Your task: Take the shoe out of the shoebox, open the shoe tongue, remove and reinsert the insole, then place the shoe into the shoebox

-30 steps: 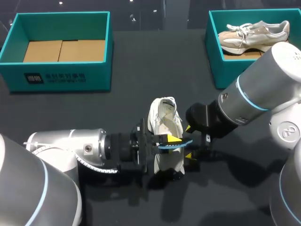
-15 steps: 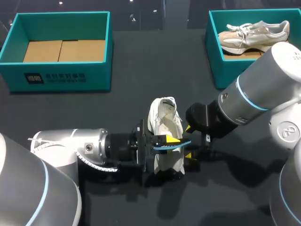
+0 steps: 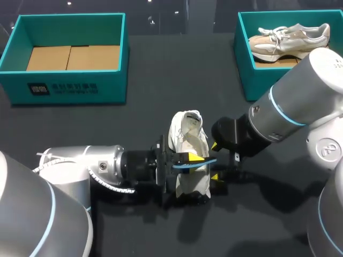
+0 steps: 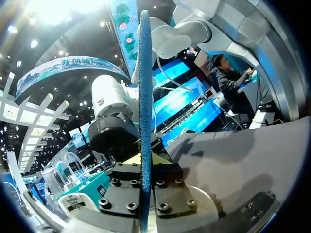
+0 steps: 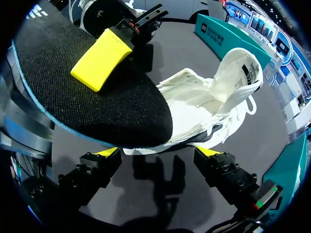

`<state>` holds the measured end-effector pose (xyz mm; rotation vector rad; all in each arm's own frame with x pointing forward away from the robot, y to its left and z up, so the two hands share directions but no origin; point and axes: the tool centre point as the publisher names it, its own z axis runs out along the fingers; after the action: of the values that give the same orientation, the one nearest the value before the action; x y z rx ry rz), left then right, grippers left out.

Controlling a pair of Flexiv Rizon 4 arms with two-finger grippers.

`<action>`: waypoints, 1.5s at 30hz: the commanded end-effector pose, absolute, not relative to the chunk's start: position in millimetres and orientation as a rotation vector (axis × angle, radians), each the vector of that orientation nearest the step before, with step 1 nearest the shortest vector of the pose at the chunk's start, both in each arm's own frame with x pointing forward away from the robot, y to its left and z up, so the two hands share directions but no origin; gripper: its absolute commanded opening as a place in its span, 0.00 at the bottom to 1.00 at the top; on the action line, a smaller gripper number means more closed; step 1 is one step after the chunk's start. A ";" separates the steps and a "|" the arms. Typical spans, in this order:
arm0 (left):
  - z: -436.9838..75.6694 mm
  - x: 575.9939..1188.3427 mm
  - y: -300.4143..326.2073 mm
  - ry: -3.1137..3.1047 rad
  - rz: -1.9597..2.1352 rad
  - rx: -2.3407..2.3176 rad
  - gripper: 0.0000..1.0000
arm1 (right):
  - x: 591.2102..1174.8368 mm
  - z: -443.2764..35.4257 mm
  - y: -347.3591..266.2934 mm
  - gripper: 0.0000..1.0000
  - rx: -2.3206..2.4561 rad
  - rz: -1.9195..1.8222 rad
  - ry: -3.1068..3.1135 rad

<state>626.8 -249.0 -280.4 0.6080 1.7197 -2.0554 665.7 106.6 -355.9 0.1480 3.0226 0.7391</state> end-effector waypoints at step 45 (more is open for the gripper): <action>-319.7 655.0 -233.7 1.723 -1.929 0.818 0.00 | 663.7 -356.4 106.8 1.00 0.151 0.737 3.019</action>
<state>653.0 -233.7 -317.3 0.8128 1.7242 -1.9279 665.7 106.6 -355.9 0.1482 3.0226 0.7390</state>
